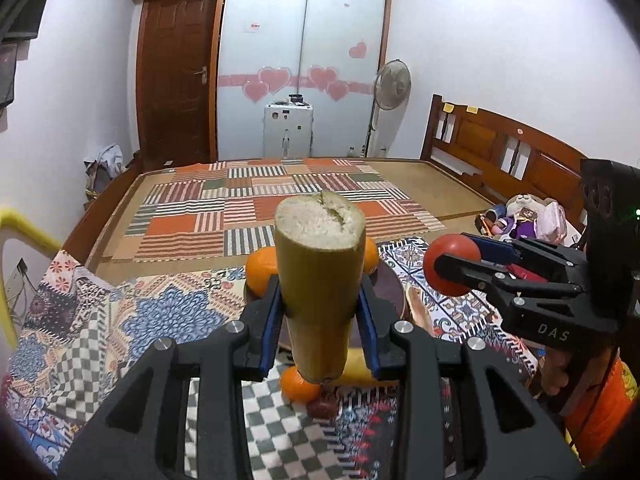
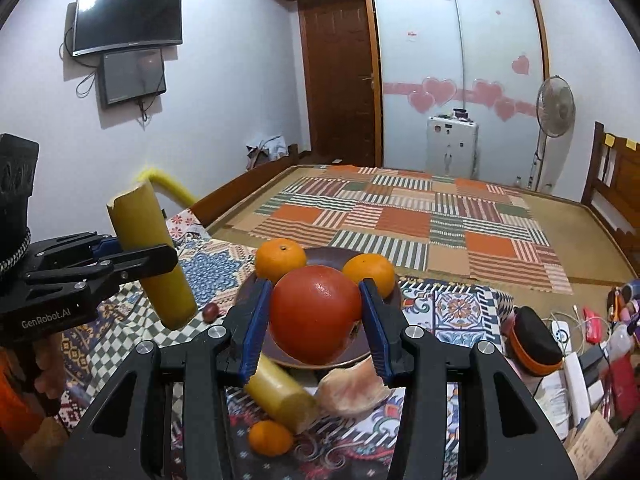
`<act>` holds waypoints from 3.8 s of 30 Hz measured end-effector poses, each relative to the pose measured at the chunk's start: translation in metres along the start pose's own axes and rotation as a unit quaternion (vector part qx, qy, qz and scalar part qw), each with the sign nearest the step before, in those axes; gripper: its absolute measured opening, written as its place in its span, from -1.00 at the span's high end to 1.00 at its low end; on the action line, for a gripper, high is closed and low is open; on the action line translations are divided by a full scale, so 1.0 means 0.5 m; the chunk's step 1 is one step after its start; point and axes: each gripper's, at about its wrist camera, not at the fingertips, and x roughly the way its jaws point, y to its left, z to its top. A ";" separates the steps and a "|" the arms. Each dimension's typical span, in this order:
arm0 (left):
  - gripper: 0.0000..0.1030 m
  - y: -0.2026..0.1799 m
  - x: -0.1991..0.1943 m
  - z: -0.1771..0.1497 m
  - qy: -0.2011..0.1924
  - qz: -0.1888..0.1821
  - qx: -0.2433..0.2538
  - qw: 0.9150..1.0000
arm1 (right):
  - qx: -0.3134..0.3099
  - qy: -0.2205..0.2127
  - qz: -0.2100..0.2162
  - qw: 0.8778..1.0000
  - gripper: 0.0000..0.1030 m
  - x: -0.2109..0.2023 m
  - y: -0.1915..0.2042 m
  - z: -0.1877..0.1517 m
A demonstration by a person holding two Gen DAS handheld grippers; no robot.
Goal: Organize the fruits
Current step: 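Carry the cylinder with the left tool while the right tool lifts the red tomato, then place the cylinder and tomato on the plate and open both tools, then reach the right tool to the pomelo segment and grasp it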
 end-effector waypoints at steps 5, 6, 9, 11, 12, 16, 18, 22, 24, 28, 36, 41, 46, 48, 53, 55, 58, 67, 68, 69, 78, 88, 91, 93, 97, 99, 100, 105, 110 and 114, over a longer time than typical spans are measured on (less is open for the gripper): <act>0.33 -0.001 0.045 0.008 0.010 -0.003 -0.004 1.000 | 0.002 0.001 -0.004 1.000 0.20 0.016 -0.016 -0.001; 0.33 -0.001 0.057 0.009 0.013 -0.003 -0.006 1.000 | 0.002 0.002 -0.003 1.000 0.20 0.020 -0.020 -0.002; 0.33 -0.003 0.088 0.010 0.024 -0.005 -0.006 1.000 | 0.004 0.004 -0.004 1.000 0.19 0.032 -0.029 -0.004; 0.33 -0.003 0.104 0.010 0.029 -0.005 -0.004 1.000 | 0.004 0.007 -0.005 1.000 0.19 0.040 -0.034 -0.003; 0.33 -0.004 0.113 0.009 0.033 -0.005 -0.003 0.999 | 0.004 0.008 -0.005 1.000 0.20 0.043 -0.033 -0.001; 0.33 -0.009 0.141 0.004 0.048 -0.013 -0.003 0.999 | 0.008 0.013 -0.007 1.000 0.19 0.058 -0.047 -0.009; 0.33 -0.015 0.151 0.001 0.053 -0.015 0.000 0.998 | 0.013 0.017 -0.004 1.000 0.19 0.066 -0.054 -0.014; 0.33 -0.025 0.179 -0.004 0.070 -0.016 0.005 0.997 | 0.013 0.032 -0.008 0.999 0.20 0.085 -0.060 -0.020; 0.33 -0.026 0.192 -0.005 0.074 -0.015 0.006 0.997 | 0.009 0.036 -0.010 0.999 0.19 0.091 -0.060 -0.022; 0.33 -0.027 0.225 -0.005 0.092 -0.020 -0.005 0.996 | -0.002 0.041 -0.009 0.999 0.19 0.096 -0.055 -0.022; 0.33 -0.017 0.260 0.010 0.102 -0.021 -0.020 0.994 | -0.018 0.053 -0.009 0.998 0.19 0.114 -0.060 -0.014; 0.33 -0.010 0.281 0.024 0.111 -0.020 -0.025 0.993 | -0.013 0.071 -0.001 0.997 0.19 0.135 -0.068 -0.022; 0.33 -0.001 0.297 0.031 0.122 -0.023 -0.030 0.992 | -0.014 0.089 0.008 0.996 0.19 0.152 -0.065 -0.029; 0.33 -0.003 0.303 0.029 0.125 -0.016 -0.024 0.992 | -0.018 0.099 0.009 0.995 0.19 0.161 -0.064 -0.033; 0.33 -0.010 0.302 0.026 0.118 -0.005 -0.014 0.993 | -0.027 0.102 0.001 0.994 0.17 0.166 -0.057 -0.036; 0.33 -0.009 0.299 0.025 0.117 -0.005 -0.013 0.993 | -0.030 0.102 -0.001 0.994 0.16 0.166 -0.055 -0.037; 0.33 -0.007 0.293 0.024 0.115 -0.001 -0.011 0.993 | -0.030 0.098 0.004 0.995 0.15 0.161 -0.052 -0.037; 0.33 -0.009 0.228 0.025 0.091 0.010 0.002 0.996 | -0.029 0.064 -0.009 0.997 -0.14 0.118 -0.049 -0.023; 0.33 -0.010 0.218 0.025 0.087 0.012 0.005 0.996 | -0.030 0.061 -0.010 0.998 -0.14 0.109 -0.048 -0.022; 0.32 -0.010 0.206 0.025 0.082 0.014 0.008 0.996 | -0.031 0.058 -0.012 0.998 -0.14 0.101 -0.046 -0.022; 0.12 -0.001 0.113 0.000 0.065 0.025 0.017 0.997 | -0.047 0.026 -0.033 0.998 -0.21 0.032 -0.015 -0.032; -0.01 0.024 0.066 -0.077 0.091 0.034 0.016 0.995 | -0.058 0.048 -0.052 0.996 -0.28 0.018 -0.007 -0.096; -0.01 0.034 0.062 -0.107 0.101 0.039 0.014 0.994 | -0.052 0.063 -0.052 0.995 -0.28 0.030 -0.018 -0.111; -0.01 0.042 0.062 -0.127 0.108 0.040 0.003 0.993 | -0.043 0.070 -0.052 0.995 -0.28 0.036 -0.022 -0.117; -0.01 0.050 0.064 -0.157 0.117 0.040 -0.008 0.992 | -0.027 0.076 -0.044 0.996 -0.28 0.049 -0.027 -0.124; -0.01 0.049 0.067 -0.166 0.119 0.040 -0.009 0.992 | -0.025 0.074 -0.048 0.996 -0.28 0.055 -0.024 -0.126; -0.01 0.049 0.068 -0.168 0.119 0.042 -0.008 0.992 | -0.026 0.076 -0.051 0.995 -0.28 0.057 -0.022 -0.126; -0.01 0.041 0.067 -0.166 0.113 0.035 -0.007 0.993 | -0.005 0.077 -0.036 0.996 -0.20 0.056 -0.037 -0.130; -0.01 0.022 0.074 -0.166 0.112 0.027 -0.003 0.993 | -0.009 0.069 -0.028 0.997 0.17 0.029 -0.035 -0.138; -0.01 0.016 0.080 -0.167 0.112 0.020 -0.006 0.994 | -0.009 0.069 -0.040 0.997 0.26 0.011 -0.047 -0.152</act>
